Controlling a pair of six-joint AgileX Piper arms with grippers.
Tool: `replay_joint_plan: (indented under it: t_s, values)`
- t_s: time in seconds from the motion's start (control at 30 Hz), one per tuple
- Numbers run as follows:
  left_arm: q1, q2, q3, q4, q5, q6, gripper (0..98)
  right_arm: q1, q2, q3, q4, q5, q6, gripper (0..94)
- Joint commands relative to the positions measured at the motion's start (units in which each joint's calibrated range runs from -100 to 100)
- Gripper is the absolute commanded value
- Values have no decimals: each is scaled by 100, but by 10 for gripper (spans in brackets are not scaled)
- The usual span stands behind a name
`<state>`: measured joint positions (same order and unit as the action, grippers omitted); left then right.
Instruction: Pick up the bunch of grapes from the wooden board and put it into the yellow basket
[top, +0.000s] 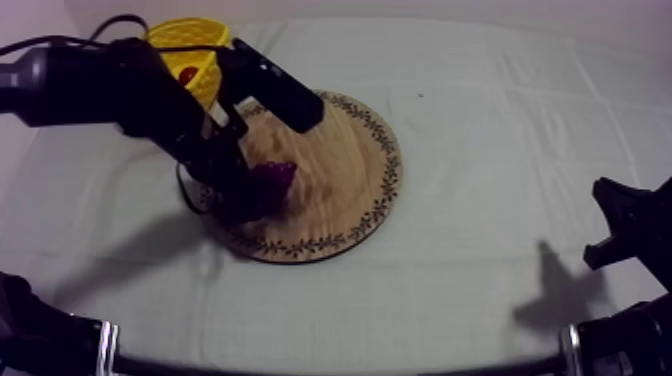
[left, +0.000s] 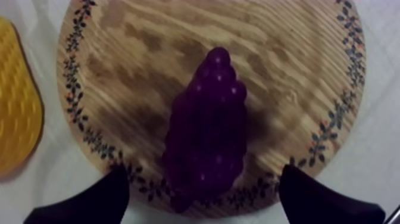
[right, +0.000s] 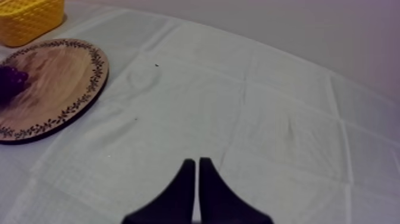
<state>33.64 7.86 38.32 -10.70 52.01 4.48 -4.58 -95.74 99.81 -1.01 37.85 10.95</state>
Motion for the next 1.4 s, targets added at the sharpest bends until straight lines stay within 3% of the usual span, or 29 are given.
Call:
replay_joint_plan:
  t_s: [0.0, 0.4, 0.67, 0.8, 1.0, 1.2, 1.37]
  values:
    - [-16, 426, -149, -10, -8, -21, 957, -2, -1, -3, 1, -3, 1, 4]
    - [-170, 1856, -1067, -124, -26, -85, 898, -2, -1, -3, 1, -3, 1, 4]
    - [-300, 2246, -1460, 19, 216, -298, 546, -2, -1, -3, 1, -3, 1, 4]
    - [-332, 2128, -1487, 40, 370, -353, 439, -2, -1, -3, 1, -3, 1, 4]
    - [-370, 1375, -1186, 86, 778, -368, 394, -2, -1, -3, 1, -3, 1, 4]
    - [-369, 28, -217, 159, 1651, -474, 391, -2, -1, -3, 1, -3, 1, 4]
    - [-542, -1169, 417, 97, 2005, -435, 406, -2, -1, -3, 1, -3, 1, 4]
